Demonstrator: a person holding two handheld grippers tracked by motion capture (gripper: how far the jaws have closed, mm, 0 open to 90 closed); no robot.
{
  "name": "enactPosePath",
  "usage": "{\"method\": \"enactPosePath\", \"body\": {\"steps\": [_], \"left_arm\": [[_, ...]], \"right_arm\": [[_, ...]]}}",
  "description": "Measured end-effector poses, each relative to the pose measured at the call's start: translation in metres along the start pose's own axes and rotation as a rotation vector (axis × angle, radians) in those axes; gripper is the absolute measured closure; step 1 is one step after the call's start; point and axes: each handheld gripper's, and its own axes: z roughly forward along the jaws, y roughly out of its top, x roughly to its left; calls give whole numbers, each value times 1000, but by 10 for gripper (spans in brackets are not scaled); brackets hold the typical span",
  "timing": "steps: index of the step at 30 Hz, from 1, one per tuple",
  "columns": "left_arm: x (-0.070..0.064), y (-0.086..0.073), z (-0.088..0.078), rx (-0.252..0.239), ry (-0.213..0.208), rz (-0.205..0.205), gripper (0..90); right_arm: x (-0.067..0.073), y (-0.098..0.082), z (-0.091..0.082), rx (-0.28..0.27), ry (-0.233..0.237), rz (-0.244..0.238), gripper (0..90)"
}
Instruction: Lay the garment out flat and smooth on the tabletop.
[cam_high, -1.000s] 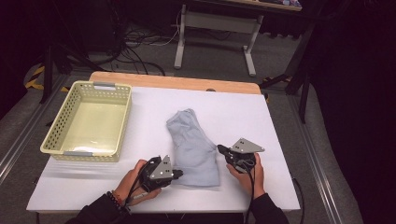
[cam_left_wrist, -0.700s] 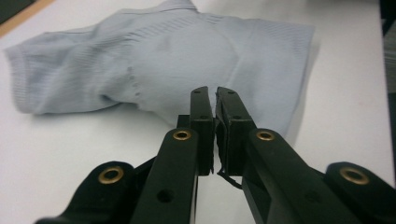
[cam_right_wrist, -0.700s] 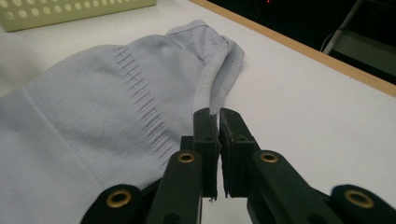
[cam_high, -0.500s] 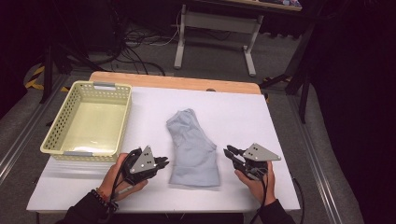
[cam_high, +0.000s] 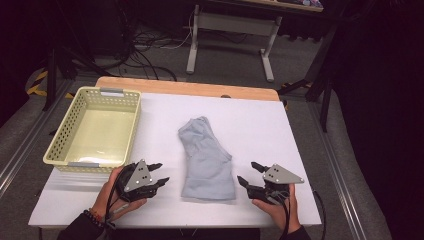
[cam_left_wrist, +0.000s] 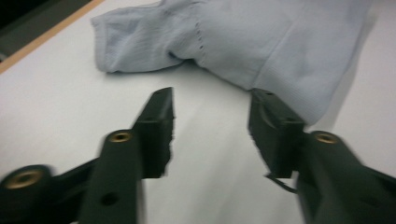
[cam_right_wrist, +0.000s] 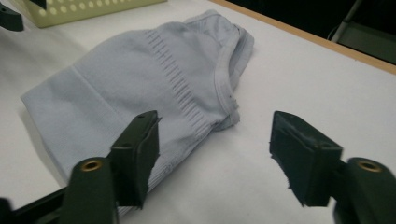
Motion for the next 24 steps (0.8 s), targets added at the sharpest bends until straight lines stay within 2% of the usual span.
{"method": "enactPosePath", "body": {"steps": [2, 4, 5, 6, 7, 15, 19, 21, 24], "left_arm": [[0, -6, -3, -9, 12, -23, 366], [-1, -10, -3, -3, 17, -27, 276], [-2, -13, -4, 4, 22, -27, 276], [-4, -16, -6, 11, 26, -27, 218], [-4, -17, -7, 9, 28, -33, 201], [-4, -23, -13, 10, 46, -50, 156], [-5, -24, -15, 19, 52, -46, 155], [-6, -25, -16, 19, 55, -56, 153], [-7, -26, -16, 23, 57, -62, 153]], "right_arm": [[2, -2, 2, 8, 12, 18, 217], [4, -3, 2, 12, 16, 24, 200], [5, -3, 3, 21, 22, 30, 179], [8, -5, 7, 34, 38, 47, 150], [9, -5, 8, 38, 48, 49, 147], [21, -9, 31, 137, 124, 68, 135], [22, -8, 42, 159, 133, 77, 135], [22, -8, 49, 181, 149, 88, 125], [24, -7, 59, 225, 144, 79, 125]]}}
